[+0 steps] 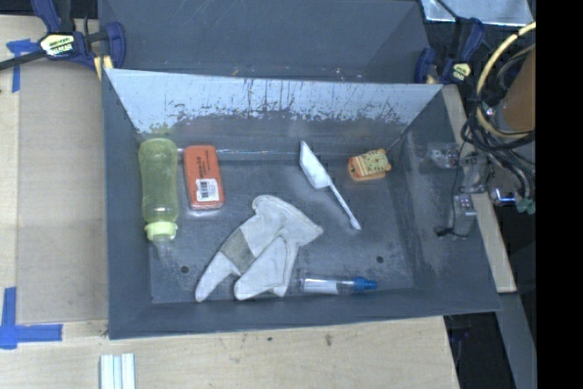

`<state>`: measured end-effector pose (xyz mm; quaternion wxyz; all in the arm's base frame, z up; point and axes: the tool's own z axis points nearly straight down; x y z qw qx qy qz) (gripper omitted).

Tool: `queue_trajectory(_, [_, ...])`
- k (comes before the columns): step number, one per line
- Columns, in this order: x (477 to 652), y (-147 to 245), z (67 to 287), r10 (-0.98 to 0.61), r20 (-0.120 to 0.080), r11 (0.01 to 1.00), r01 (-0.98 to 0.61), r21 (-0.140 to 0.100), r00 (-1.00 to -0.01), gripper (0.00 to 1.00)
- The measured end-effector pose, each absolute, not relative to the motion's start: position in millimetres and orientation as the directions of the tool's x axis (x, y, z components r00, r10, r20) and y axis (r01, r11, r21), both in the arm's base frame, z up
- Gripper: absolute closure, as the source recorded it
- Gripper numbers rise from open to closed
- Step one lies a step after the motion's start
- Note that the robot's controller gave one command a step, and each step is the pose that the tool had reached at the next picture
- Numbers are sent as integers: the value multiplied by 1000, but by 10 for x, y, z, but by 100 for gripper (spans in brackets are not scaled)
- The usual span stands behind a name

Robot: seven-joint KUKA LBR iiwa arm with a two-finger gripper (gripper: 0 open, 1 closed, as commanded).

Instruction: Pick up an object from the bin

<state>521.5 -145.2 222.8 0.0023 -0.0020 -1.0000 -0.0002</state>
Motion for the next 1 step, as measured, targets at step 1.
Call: queue_trajectory(1, [5232,-1445,2273,1,-4,1000,1,-1,-1000,0])
